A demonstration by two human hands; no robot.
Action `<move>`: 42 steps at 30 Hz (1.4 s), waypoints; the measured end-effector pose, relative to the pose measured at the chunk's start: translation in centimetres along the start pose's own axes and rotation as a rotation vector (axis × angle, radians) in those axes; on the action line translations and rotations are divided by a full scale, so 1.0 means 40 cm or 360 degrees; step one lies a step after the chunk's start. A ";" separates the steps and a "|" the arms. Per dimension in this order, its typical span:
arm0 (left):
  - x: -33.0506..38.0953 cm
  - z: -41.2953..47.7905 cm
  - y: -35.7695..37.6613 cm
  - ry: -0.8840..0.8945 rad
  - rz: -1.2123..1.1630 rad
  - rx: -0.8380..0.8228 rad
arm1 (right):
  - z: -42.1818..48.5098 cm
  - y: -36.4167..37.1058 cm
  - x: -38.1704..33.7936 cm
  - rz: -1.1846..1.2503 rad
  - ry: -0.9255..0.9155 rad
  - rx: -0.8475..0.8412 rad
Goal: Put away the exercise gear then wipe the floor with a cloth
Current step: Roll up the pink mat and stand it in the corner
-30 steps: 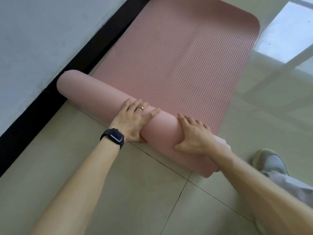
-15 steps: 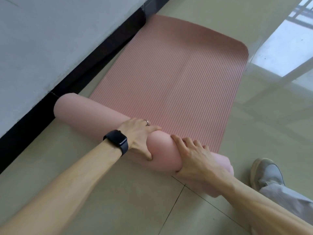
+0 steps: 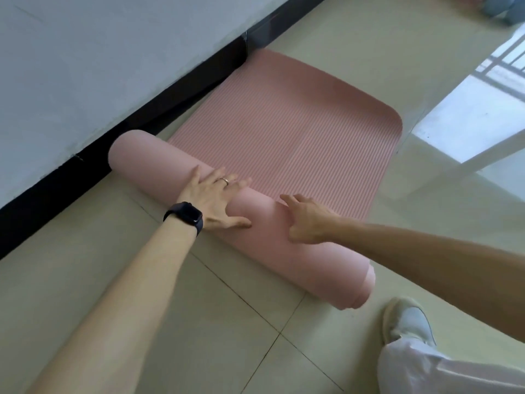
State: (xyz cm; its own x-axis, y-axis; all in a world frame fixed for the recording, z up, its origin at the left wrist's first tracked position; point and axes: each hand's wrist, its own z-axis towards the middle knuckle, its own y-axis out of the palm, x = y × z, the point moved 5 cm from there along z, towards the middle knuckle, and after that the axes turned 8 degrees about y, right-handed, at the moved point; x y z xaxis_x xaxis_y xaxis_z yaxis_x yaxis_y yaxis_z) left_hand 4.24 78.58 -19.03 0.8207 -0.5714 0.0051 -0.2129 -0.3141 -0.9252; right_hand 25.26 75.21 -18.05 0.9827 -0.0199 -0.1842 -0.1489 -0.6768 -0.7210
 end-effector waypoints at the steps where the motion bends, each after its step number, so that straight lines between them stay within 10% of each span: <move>1: -0.002 0.025 -0.012 -0.0114 -0.0061 0.0041 | -0.008 -0.007 -0.009 -0.0096 -0.0099 0.0106; 9: 0.091 0.158 -0.070 -0.0750 -0.0369 0.0256 | -0.067 0.068 0.073 -0.0393 -0.0276 0.0245; 16: 0.168 0.129 -0.021 -0.0496 -0.0419 0.1094 | 0.050 -0.024 0.180 -0.0260 -0.0467 0.0315; 22: 0.193 0.183 0.032 -0.0559 -0.0420 0.0903 | 0.174 -0.186 0.292 0.0074 -0.0291 -0.0005; 27: 0.177 0.376 -0.067 -0.0658 -0.0466 0.0706 | 0.079 -0.180 0.277 0.0108 -0.0308 0.0887; 32: 0.169 0.588 -0.196 -0.0699 -0.0444 0.0480 | 0.146 -0.105 0.297 -0.0309 -0.0226 0.0825; 38: 0.148 0.623 -0.251 -0.0513 -0.0558 0.1103 | 0.269 -0.278 0.420 -0.0308 -0.0198 0.0729; 42: 0.121 0.574 -0.166 -0.0529 -0.0407 0.1036 | 0.343 -0.401 0.508 0.0069 -0.0310 0.0580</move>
State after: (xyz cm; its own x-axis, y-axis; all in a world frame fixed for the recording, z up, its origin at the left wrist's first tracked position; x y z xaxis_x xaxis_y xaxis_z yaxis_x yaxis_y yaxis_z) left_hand 21.82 95.31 -21.59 0.9403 -0.2514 0.2295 0.2747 0.1620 -0.9478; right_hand 46.11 95.75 -19.38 0.9406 0.1208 -0.3172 -0.2532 -0.3726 -0.8928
